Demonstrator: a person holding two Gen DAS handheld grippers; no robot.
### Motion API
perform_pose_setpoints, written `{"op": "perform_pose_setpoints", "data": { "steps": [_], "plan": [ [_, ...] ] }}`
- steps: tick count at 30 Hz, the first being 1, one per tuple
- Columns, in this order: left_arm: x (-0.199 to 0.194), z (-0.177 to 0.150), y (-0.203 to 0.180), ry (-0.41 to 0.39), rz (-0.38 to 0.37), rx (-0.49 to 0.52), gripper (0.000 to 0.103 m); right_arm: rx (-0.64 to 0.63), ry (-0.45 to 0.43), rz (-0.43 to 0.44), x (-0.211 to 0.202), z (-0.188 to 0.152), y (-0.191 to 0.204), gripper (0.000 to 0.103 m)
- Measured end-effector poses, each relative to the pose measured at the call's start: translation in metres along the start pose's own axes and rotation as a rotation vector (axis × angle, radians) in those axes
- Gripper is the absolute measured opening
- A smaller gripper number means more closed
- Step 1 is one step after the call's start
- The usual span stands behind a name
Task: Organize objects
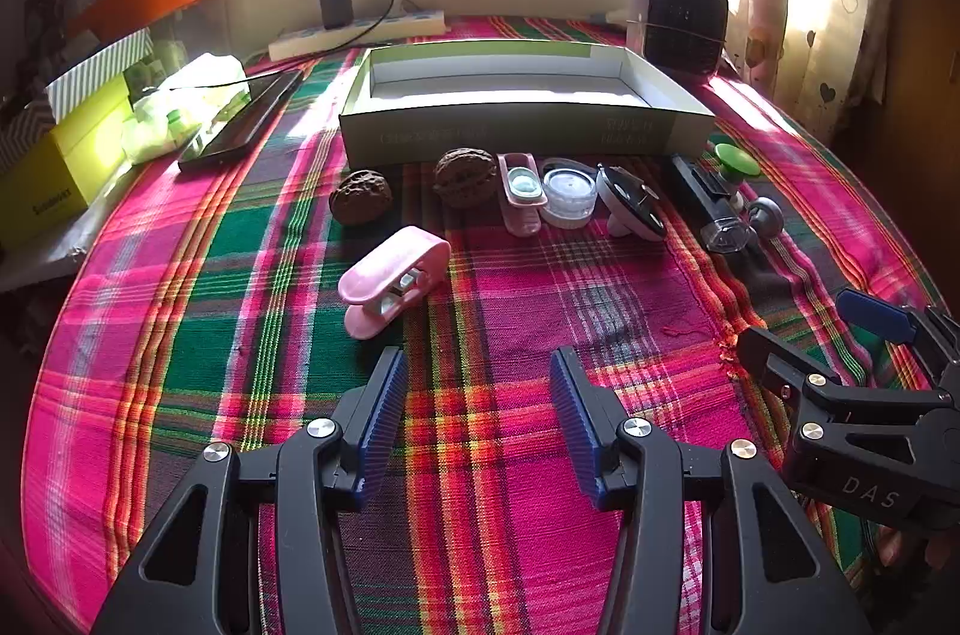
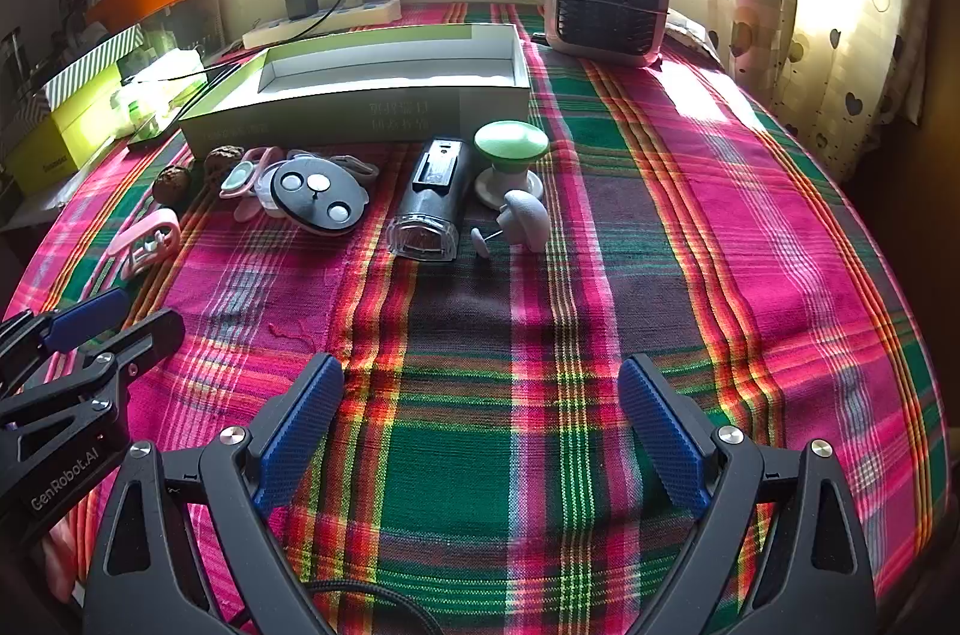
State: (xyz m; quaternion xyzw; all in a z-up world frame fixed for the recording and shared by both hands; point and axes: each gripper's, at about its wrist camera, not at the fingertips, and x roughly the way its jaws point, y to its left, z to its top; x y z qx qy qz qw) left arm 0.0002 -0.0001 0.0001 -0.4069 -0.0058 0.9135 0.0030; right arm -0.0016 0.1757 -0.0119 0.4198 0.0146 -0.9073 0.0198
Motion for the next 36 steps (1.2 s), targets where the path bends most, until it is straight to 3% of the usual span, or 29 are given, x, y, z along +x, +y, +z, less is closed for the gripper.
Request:
{"op": "perform_pose_setpoints", "data": {
  "steps": [36],
  "plan": [
    [-0.0001,0.0000,0.0001,0.004,-0.005,0.004,0.047,-0.002,0.000,0.004,-0.0014,0.0006,-0.0014,0.093]
  ]
}}
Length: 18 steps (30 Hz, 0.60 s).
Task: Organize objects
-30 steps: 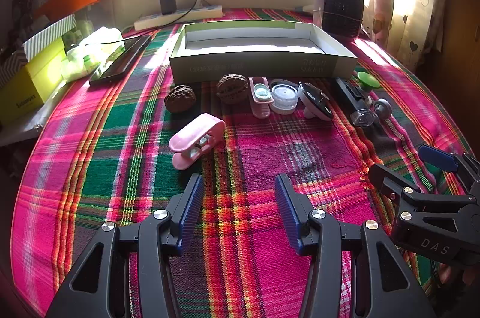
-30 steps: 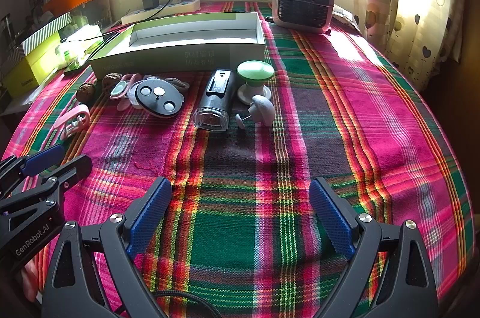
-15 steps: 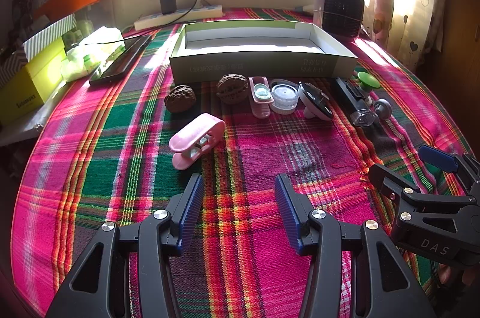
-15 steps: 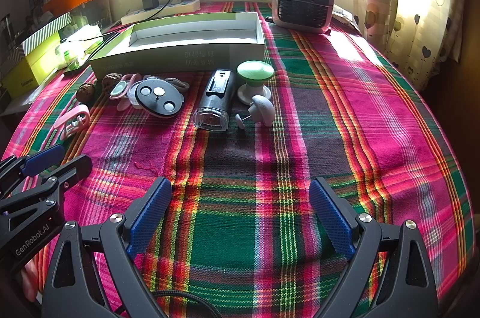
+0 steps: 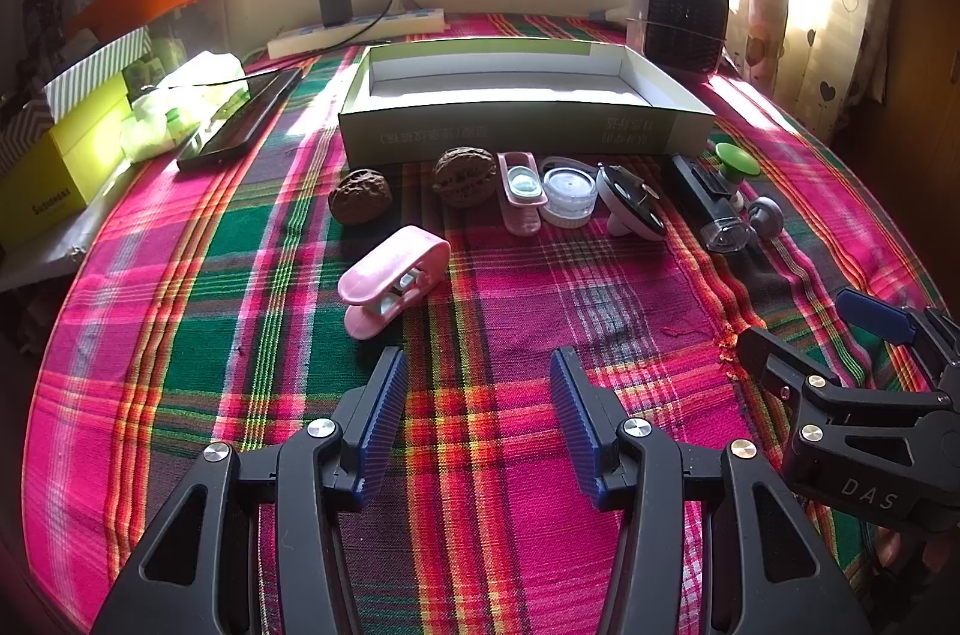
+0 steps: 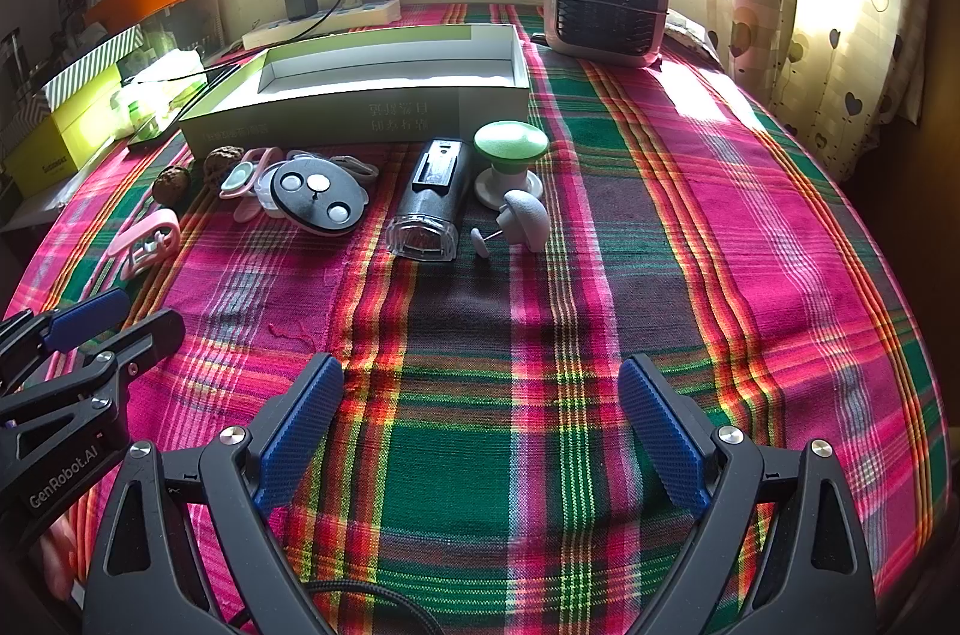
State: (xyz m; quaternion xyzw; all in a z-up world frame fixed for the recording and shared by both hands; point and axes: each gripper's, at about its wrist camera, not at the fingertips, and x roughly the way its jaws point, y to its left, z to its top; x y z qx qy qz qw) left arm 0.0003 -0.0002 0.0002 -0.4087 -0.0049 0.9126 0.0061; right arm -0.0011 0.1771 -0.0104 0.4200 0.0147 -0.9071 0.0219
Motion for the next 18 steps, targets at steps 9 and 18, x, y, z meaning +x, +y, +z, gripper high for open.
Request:
{"op": "perform_pose_setpoints", "data": {
  "steps": [9,18],
  "plan": [
    [-0.002,0.001,0.010,0.024,-0.086,0.070,0.047,-0.032,0.005,0.044,0.001,-0.001,-0.010,0.093],
    [-0.016,0.010,0.036,-0.024,-0.139,0.040,0.047,-0.008,0.034,0.025,0.013,0.018,-0.030,0.089]
  ]
}}
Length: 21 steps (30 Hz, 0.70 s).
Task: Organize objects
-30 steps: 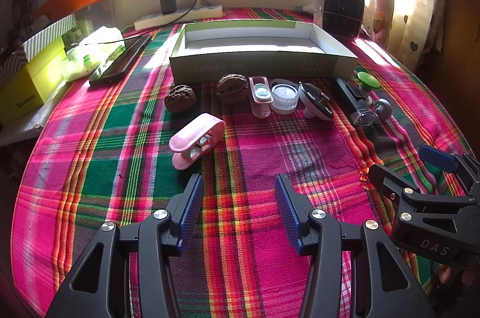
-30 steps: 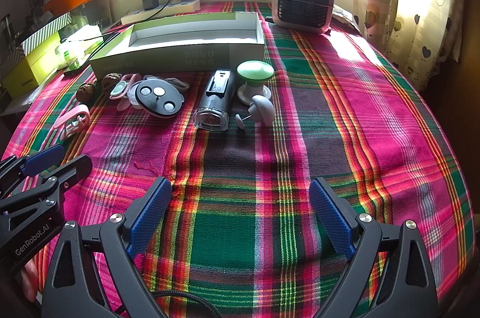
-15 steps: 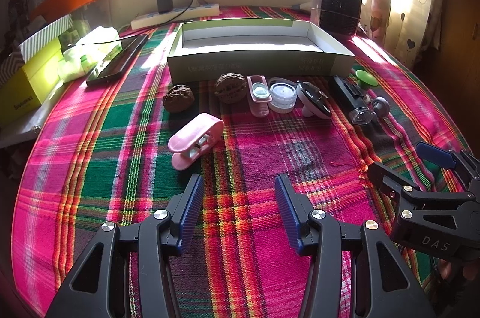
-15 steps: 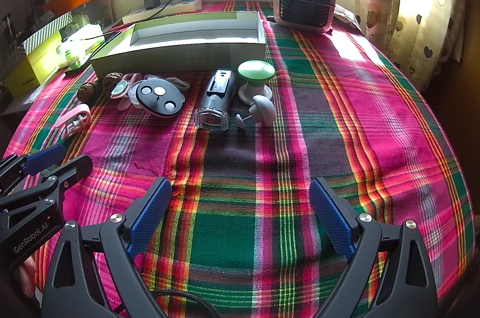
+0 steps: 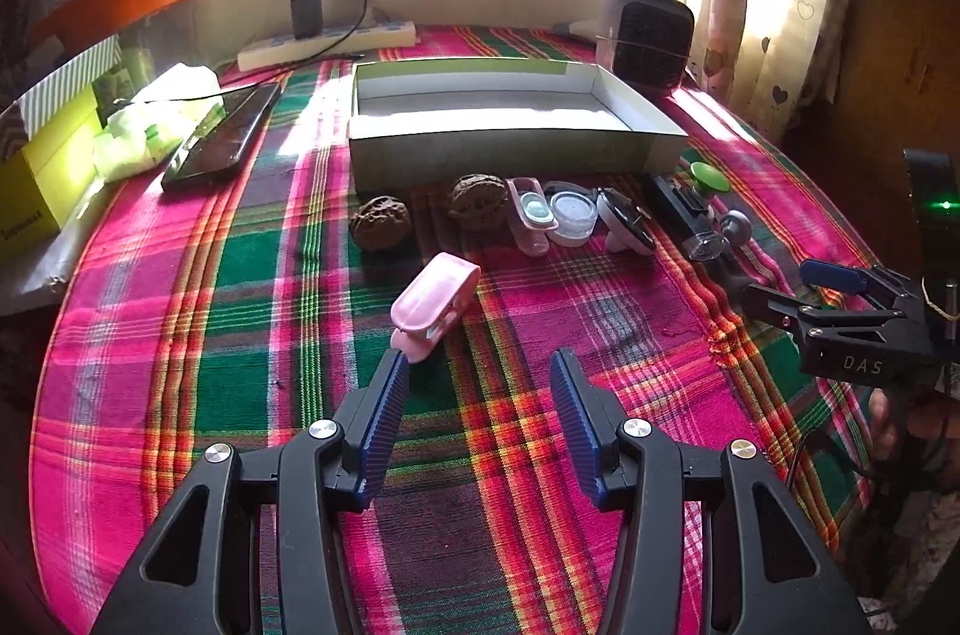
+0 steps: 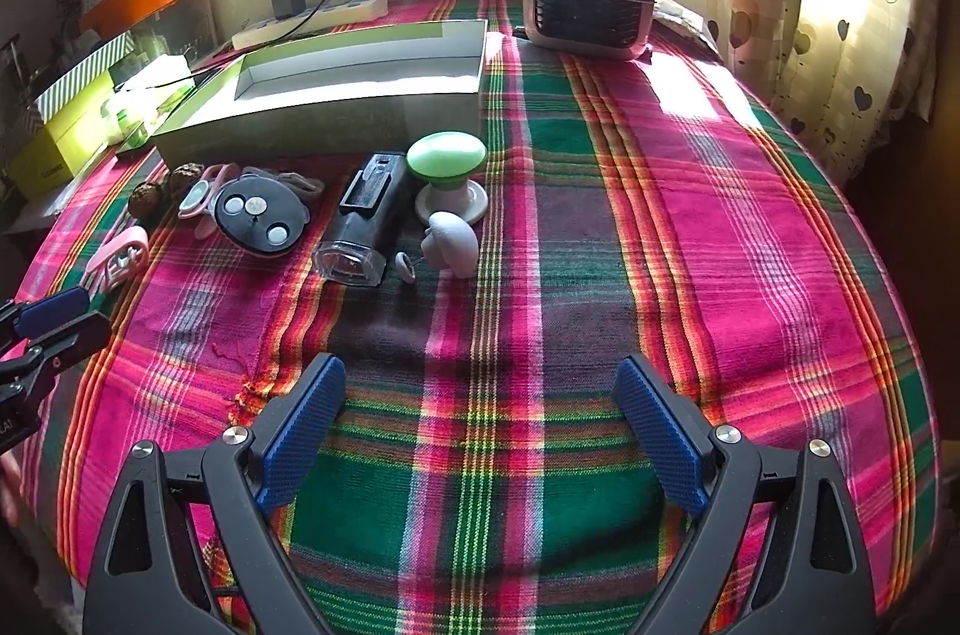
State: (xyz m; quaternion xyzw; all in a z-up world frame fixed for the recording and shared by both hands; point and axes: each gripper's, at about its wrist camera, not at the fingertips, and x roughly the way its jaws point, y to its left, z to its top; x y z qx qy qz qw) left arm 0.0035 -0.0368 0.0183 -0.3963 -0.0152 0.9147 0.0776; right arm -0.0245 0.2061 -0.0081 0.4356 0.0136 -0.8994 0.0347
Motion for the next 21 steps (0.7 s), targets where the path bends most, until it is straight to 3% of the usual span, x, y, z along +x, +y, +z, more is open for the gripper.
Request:
{"op": "perform_pose_setpoints", "data": {
  "steps": [6,16,21],
  "plan": [
    [0.007,0.013,0.022,-0.006,-0.007,-0.059,0.047,-0.005,0.008,0.001,0.011,0.015,-0.004,0.086],
    [0.032,0.024,0.018,0.041,-0.031,-0.015,0.047,-0.034,0.016,0.016,0.021,0.029,-0.004,0.079],
    [0.041,0.027,0.018,0.072,-0.027,-0.022,0.047,-0.045,0.008,0.025,0.021,0.033,-0.004,0.066]
  ]
}}
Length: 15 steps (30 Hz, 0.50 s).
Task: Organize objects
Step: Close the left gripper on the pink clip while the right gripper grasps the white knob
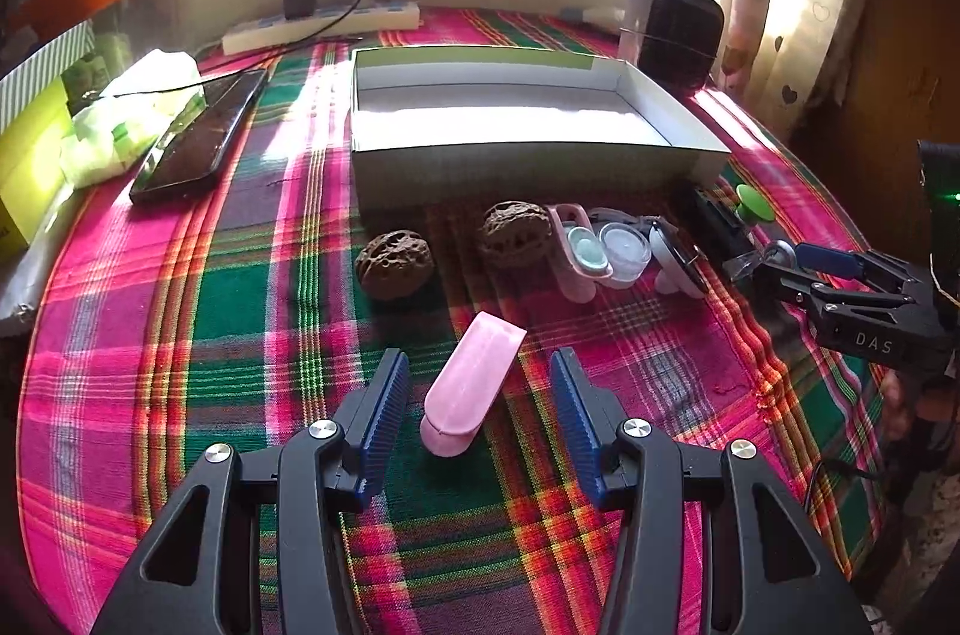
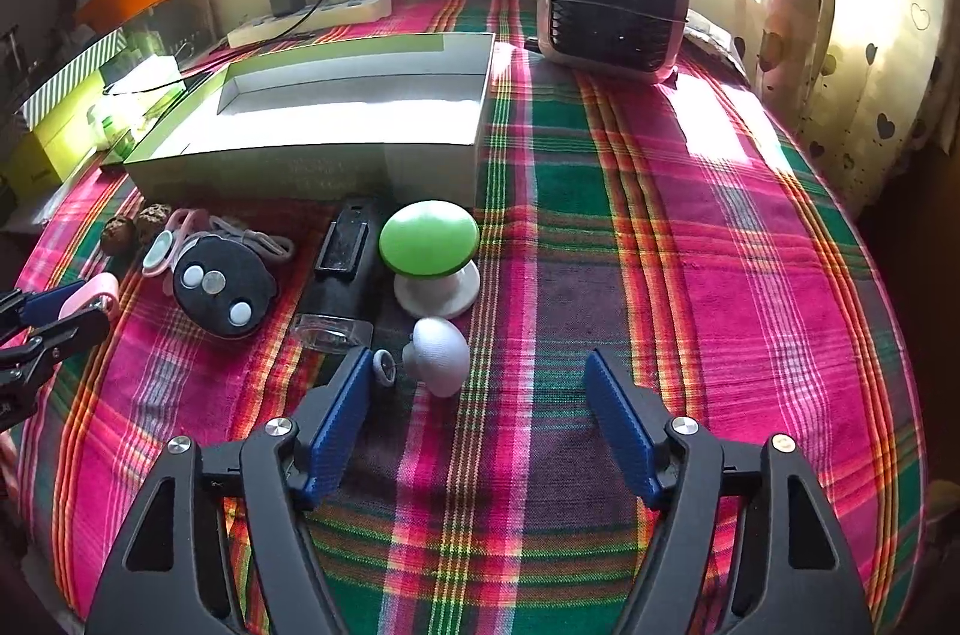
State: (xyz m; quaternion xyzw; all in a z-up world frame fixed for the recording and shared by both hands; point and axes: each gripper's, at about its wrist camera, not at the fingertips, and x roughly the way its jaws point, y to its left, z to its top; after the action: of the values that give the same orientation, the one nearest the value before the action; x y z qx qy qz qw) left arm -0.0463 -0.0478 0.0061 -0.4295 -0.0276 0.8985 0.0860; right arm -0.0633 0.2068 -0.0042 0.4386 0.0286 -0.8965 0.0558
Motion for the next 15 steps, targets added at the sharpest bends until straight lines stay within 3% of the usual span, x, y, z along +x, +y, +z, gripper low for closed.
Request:
{"op": "perform_pose_setpoints", "data": {
  "steps": [10,15],
  "plan": [
    [0.0032,0.0045,-0.0037,0.016,0.012,0.008,0.047,0.002,-0.014,0.008,-0.0015,-0.0004,0.0013,0.045],
    [0.0035,0.0054,-0.0033,0.017,0.027,0.002,0.034,0.019,-0.018,0.014,-0.0018,-0.0002,-0.0013,0.037]
  ]
}}
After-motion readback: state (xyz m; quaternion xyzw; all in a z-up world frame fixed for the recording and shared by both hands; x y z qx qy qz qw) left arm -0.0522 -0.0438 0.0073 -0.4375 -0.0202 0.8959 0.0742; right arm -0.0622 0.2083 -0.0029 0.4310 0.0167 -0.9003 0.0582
